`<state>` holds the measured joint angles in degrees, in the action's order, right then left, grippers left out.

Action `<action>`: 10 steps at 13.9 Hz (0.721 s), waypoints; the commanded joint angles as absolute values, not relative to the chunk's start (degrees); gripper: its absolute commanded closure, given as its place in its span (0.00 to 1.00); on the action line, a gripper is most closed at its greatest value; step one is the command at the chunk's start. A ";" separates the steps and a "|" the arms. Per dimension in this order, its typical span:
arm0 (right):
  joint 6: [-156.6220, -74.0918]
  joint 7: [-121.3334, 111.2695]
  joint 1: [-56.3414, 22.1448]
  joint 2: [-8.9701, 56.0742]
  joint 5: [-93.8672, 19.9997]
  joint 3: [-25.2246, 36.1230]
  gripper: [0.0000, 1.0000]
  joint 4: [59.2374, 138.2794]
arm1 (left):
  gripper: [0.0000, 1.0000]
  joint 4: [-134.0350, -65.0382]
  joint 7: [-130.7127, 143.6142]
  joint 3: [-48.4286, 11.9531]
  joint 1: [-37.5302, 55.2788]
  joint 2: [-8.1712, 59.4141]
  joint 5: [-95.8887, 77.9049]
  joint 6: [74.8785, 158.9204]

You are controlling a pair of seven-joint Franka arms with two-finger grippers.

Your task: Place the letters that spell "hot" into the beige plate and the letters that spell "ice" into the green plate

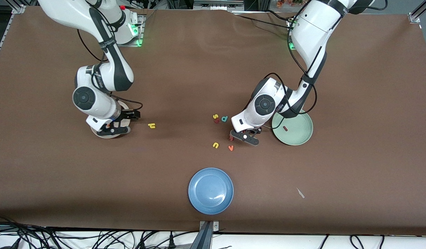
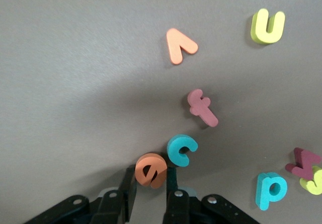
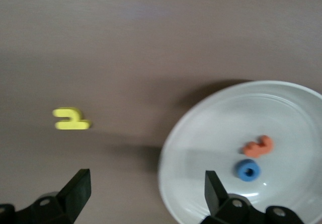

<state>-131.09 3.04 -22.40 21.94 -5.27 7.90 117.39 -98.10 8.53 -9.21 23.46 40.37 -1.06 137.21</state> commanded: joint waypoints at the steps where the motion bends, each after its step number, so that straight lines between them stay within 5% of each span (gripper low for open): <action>1: -129.82 0.80 -22.32 22.68 -5.81 6.86 0.00 115.58 | 0.89 -98.17 7.39 -8.88 22.07 36.48 0.18 131.06; 10: -131.65 -35.22 -21.98 23.29 -6.33 6.15 0.00 116.81 | 0.87 -101.85 -9.40 -8.96 8.27 33.75 7.47 123.84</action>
<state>-130.77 -28.69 -22.61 22.89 -5.28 6.09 116.80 -98.49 -8.22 -8.32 9.58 35.12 6.03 124.10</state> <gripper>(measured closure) 0.000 0.749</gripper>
